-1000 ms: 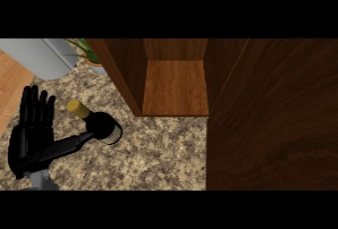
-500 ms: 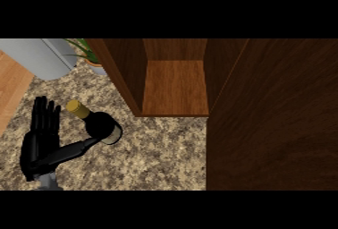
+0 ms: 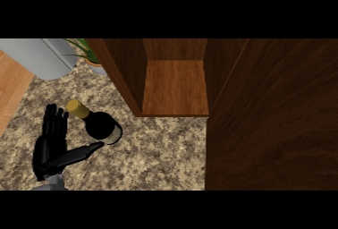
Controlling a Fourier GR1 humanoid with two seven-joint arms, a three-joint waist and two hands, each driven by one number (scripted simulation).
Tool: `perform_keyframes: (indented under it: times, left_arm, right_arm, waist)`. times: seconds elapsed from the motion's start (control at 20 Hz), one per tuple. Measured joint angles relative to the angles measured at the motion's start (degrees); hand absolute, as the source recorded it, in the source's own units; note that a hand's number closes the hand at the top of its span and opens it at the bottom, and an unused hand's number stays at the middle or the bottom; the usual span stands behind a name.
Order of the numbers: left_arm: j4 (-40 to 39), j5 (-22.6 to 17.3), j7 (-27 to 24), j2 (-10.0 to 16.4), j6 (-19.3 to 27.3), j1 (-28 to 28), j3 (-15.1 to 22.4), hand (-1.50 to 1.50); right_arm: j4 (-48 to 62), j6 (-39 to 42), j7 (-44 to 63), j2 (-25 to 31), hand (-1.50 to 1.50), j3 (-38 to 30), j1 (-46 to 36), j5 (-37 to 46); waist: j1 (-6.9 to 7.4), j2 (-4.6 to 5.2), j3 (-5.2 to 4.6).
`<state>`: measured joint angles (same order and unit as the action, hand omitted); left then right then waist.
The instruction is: Pick up the wine, place it into the cabinet and close the cabinet
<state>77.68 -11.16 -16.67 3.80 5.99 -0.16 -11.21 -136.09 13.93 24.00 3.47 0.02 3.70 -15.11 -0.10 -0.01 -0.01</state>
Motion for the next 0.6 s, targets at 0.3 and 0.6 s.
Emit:
perform_keyframes:
  times: [0.3, 0.6]
  left_arm:
    - [-8.6, -1.5, -3.7, 1.2, -2.6, -3.1, -1.7, -1.50]
    - [-20.7, -1.8, -9.8, 2.4, -5.0, -7.6, -3.2, -1.50]
  right_arm:
    - [-0.3, 0.7, -0.5, 0.1, -1.50, -0.7, 1.0, 0.0]
    - [-0.3, 0.8, -0.6, -0.4, -1.50, -0.1, 1.2, 0.8]
  waist:
    - [-0.08, 0.01, 0.00]
    - [-0.18, 0.03, -0.01]
